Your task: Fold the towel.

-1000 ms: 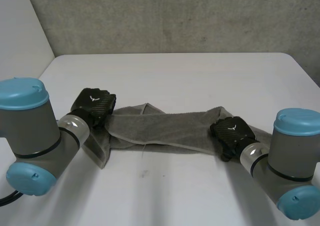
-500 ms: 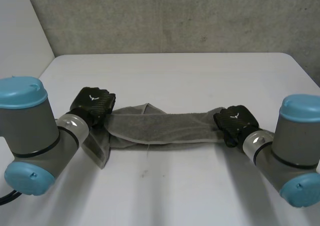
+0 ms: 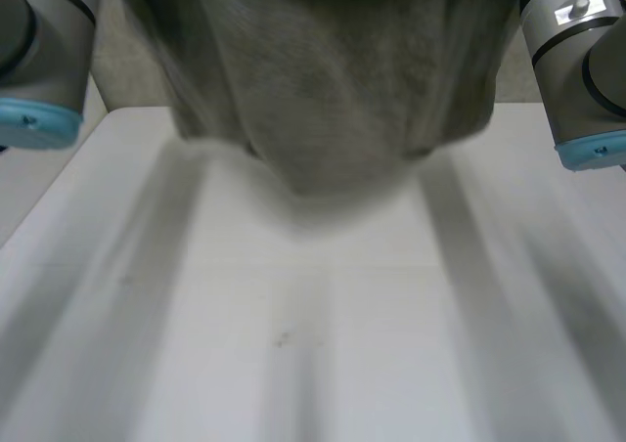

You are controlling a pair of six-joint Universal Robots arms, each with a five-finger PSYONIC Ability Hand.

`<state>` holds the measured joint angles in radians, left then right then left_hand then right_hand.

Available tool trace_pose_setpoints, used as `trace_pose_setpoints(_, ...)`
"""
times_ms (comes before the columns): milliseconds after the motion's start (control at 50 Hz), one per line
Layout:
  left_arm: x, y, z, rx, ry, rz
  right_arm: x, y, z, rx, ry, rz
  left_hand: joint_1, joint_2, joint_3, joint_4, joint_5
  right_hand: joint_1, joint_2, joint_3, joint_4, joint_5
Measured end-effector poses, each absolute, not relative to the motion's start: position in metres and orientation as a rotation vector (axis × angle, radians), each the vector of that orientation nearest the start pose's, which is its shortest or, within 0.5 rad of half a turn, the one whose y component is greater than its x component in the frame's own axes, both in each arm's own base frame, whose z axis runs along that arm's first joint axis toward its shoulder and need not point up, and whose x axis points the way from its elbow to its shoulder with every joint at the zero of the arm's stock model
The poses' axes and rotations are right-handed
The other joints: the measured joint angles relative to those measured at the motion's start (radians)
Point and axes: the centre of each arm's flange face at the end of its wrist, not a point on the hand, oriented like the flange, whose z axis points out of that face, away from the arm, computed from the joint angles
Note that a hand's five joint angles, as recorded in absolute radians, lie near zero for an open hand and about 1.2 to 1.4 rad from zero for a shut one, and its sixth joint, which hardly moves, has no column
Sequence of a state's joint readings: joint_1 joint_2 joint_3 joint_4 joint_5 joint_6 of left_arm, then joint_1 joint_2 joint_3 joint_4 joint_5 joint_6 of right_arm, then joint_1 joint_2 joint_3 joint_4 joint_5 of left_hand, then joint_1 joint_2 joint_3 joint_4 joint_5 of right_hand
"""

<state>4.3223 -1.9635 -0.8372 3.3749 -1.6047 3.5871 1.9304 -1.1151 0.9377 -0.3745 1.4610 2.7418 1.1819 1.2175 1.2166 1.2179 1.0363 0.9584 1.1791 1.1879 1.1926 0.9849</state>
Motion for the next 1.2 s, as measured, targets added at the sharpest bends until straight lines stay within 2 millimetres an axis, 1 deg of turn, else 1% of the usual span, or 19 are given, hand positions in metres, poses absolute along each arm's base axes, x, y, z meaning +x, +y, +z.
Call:
trace_pose_setpoints(40, -0.274, -0.336, 0.427, 0.513, 1.398, -2.736, 0.287, -0.361, 0.376, -0.72, 1.394, -2.688, 0.0, 0.0, 0.0, 0.0, 0.0, 0.0, 0.0, 0.0, 0.0, 0.002)
trace_pose_setpoints(80, -0.273, -0.336, 0.412, 0.523, 1.479, -2.712, 0.288, -0.359, 0.361, -0.774, 1.485, -2.615, 0.0, 0.0, 0.0, 0.0, 0.0, 0.0, 0.0, 0.0, 0.0, 0.002)
trace_pose_setpoints(100, -0.273, -0.336, 0.412, 0.523, 1.479, -2.712, 0.288, -0.359, 0.361, -0.774, 1.485, -2.615, 0.0, 0.0, 0.0, 0.0, 0.0, 0.0, 0.0, 0.0, 0.0, 0.002)
trace_pose_setpoints(160, -0.273, -0.336, 0.376, 0.581, 1.636, -2.615, 0.291, -0.355, 0.328, -0.888, 1.657, -2.454, 0.0, 0.0, 0.0, 0.0, 0.0, 0.0, 0.0, 0.0, 0.0, 0.002)
trace_pose_setpoints(180, -0.272, -0.334, 0.351, 0.624, 1.733, -2.539, 0.292, -0.35, 0.31, -0.951, 1.744, -2.361, 0.0, 0.0, 0.0, 0.0, 0.0, 0.0, 0.0, 0.0, 0.0, 0.002)
trace_pose_setpoints(220, -0.271, -0.331, 0.322, 0.674, 1.837, -2.444, 0.292, -0.345, 0.292, -1.014, 1.825, -2.268, 0.0, 0.0, 0.0, 0.0, 0.0, 0.0, 0.0, 0.0, 0.0, 0.002)
trace_pose_setpoints(300, -0.265, -0.314, 0.258, 0.8, 2.029, -2.206, 0.288, -0.33, 0.252, -1.16, 1.987, -2.069, 0.0, 0.0, 0.0, 0.0, 0.0, -0.002, 0.004, 0.002, 0.002, 0.008)
trace_pose_setpoints(360, -0.256, -0.294, 0.213, 0.925, 2.125, -1.998, 0.281, -0.31, 0.218, -1.312, 2.123, -1.869, 0.0, 0.0, 0.0, 0.0, 0.0, -0.002, 0.004, 0.002, 0.003, 0.008)
trace_pose_setpoints(420, -0.249, -0.274, 0.183, 1.044, 2.16, -1.832, 0.274, -0.292, 0.197, -1.417, 2.21, -1.703, 0.0, 0.0, 0.0, 0.0, 0.0, -0.002, 0.004, 0.002, 0.003, 0.008)
trace_pose_setpoints(480, -0.245, -0.259, 0.168, 1.133, 2.162, -1.726, 0.267, -0.279, 0.185, -1.47, 2.265, -1.582, 0.0, 0.0, 0.0, 0.0, 0.0, -0.002, 0.004, 0.002, 0.003, 0.008)
trace_pose_setpoints(560, -0.242, -0.247, 0.16, 1.208, 2.152, -1.651, 0.262, -0.268, 0.183, -1.456, 2.296, -1.528, 0.0, 0.0, 0.0, 0.0, 0.0, -0.002, 0.004, 0.002, 0.003, 0.008)
trace_pose_setpoints(660, -0.241, -0.244, 0.164, 1.228, 2.136, -1.648, 0.258, -0.262, 0.187, -1.362, 2.299, -1.563, -0.017, -0.064, -0.063, -0.064, -0.052, -0.002, 0.004, 0.002, 0.003, 0.008)
trace_pose_setpoints(700, -0.241, -0.245, 0.167, 1.227, 2.13, -1.665, 0.256, -0.26, 0.187, -1.312, 2.296, -1.584, -0.244, -0.282, -0.28, -0.282, -0.262, -0.002, 0.004, 0.002, 0.003, 0.008)
trace_pose_setpoints(720, -0.241, -0.245, 0.168, 1.228, 2.129, -1.668, 0.256, -0.26, 0.187, -1.301, 2.295, -1.589, -0.273, -0.307, -0.305, -0.307, -0.287, -0.002, 0.004, 0.002, 0.003, 0.008)
trace_pose_setpoints(740, -0.242, -0.246, 0.169, 1.229, 2.129, -1.677, 0.256, -0.26, 0.186, -1.287, 2.294, -1.594, -0.429, -0.449, -0.447, -0.45, -0.443, -0.002, 0.004, 0.002, 0.003, 0.008)
trace_pose_setpoints(800, -0.242, -0.246, 0.17, 1.232, 2.128, -1.687, 0.254, -0.26, 0.184, -1.234, 2.295, -1.608, -0.46, -0.486, -0.484, -0.487, -0.481, -0.002, 0.004, 0.002, 0.003, 0.008)
trace_pose_setpoints(880, -0.239, -0.247, 0.174, 1.234, 2.136, -1.718, 0.248, -0.267, 0.178, -1.091, 2.309, -1.636, -0.581, -0.618, -0.618, -0.617, -0.611, -0.002, 0.004, 0.002, 0.003, 0.008)
trace_pose_setpoints(1000, -0.227, -0.256, 0.176, 1.193, 2.176, -1.743, 0.235, -0.282, 0.174, -0.903, 2.335, -1.645, -0.618, -0.656, -0.654, -0.658, -0.652, -0.002, 0.004, 0.002, 0.003, 0.008)
trace_pose_setpoints(1200, -0.206, -0.275, 0.183, 1.169, 2.3, -1.872, 0.224, -0.292, 0.169, -0.815, 2.348, -1.607, -0.589, -0.628, -0.627, -0.628, -0.621, -0.002, 0.004, 0.002, 0.003, 0.008)
